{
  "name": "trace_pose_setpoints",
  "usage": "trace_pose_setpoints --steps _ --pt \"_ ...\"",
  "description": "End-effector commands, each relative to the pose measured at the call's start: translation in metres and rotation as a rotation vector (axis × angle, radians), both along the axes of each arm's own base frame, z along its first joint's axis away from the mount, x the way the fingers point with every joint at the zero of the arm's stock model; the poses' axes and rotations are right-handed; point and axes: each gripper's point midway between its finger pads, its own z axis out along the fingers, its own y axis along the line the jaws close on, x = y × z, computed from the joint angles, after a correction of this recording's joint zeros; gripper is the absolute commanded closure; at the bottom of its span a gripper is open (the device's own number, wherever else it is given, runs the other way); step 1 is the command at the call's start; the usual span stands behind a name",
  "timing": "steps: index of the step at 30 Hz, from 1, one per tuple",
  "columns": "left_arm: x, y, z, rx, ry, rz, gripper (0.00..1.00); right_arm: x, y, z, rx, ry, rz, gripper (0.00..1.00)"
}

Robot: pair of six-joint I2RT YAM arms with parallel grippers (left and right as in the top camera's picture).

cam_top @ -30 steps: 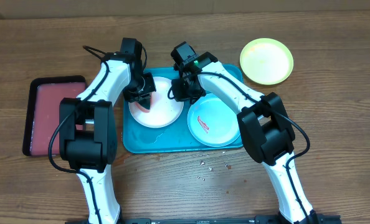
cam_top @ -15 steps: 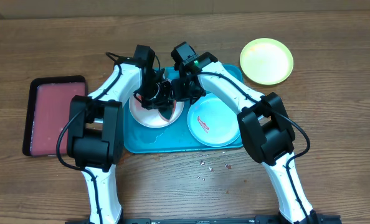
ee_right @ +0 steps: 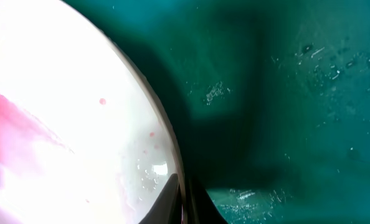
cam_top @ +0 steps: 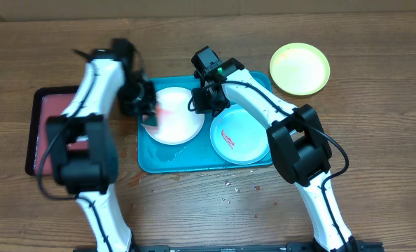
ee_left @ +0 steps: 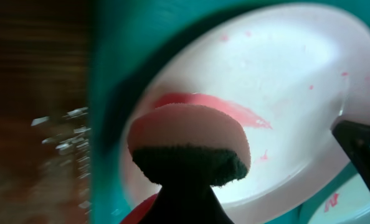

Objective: Clean dirty plates on tray and stack at the side

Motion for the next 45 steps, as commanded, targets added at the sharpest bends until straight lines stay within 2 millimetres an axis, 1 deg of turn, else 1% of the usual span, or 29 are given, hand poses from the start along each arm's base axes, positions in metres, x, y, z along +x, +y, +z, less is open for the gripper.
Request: trace_pose_setpoints --steps 1,2,5,8,9,11,14,16,19,22,25,30,35,43,45 --pt "0.005 0.033 0.078 0.076 -0.182 0.088 0.96 0.005 0.016 0.023 0.031 -0.047 0.044 0.96" --pt "0.0 0.045 0.089 0.104 -0.195 0.125 0.96 0.005 0.019 0.029 0.033 -0.056 0.056 0.96" --pt "-0.025 0.086 0.12 0.204 -0.207 0.268 0.96 0.009 0.019 0.049 -0.012 -0.104 0.054 0.96" --pt "-0.049 0.119 0.137 0.29 -0.196 0.361 0.96 0.013 0.016 0.074 -0.086 -0.177 0.05 0.96" --pt "-0.057 0.131 0.14 0.319 -0.185 0.387 0.96 0.014 0.015 0.084 -0.117 -0.21 0.049 0.96" --pt "-0.069 0.143 0.142 0.319 -0.16 0.465 0.96 0.015 0.012 0.104 -0.189 -0.278 0.044 0.96" --pt "-0.077 0.158 0.14 0.318 -0.139 0.532 0.96 0.015 0.0 0.128 -0.341 -0.381 0.034 0.96" --pt "-0.081 0.165 0.136 0.318 -0.122 0.563 0.96 0.009 -0.01 0.146 -0.482 -0.463 0.038 0.96" --pt "-0.083 0.17 0.131 0.321 -0.114 0.574 0.96 0.001 -0.02 0.169 -0.652 -0.567 0.054 0.96" --pt "-0.082 0.17 0.124 0.321 -0.11 0.575 0.96 -0.007 -0.025 0.192 -0.832 -0.676 0.13 0.96" --pt "-0.082 0.171 0.117 0.32 -0.107 0.575 0.96 -0.015 -0.022 0.214 -0.98 -0.786 0.183 0.96" --pt "-0.082 0.171 0.11 0.32 -0.102 0.575 0.96 -0.021 -0.014 0.241 -1.098 -0.921 0.184 0.96" --pt "-0.082 0.171 0.11 0.32 -0.103 0.575 0.96 -0.024 -0.012 0.247 -1.142 -0.939 0.223 0.96" --pt "-0.081 0.171 0.11 0.32 -0.103 0.575 0.96 -0.024 -0.015 0.247 -1.152 -0.931 0.227 0.96" --pt "-0.081 0.171 0.11 0.32 -0.104 0.575 0.96 -0.023 -0.014 0.243 -1.13 -0.915 0.227 0.96"
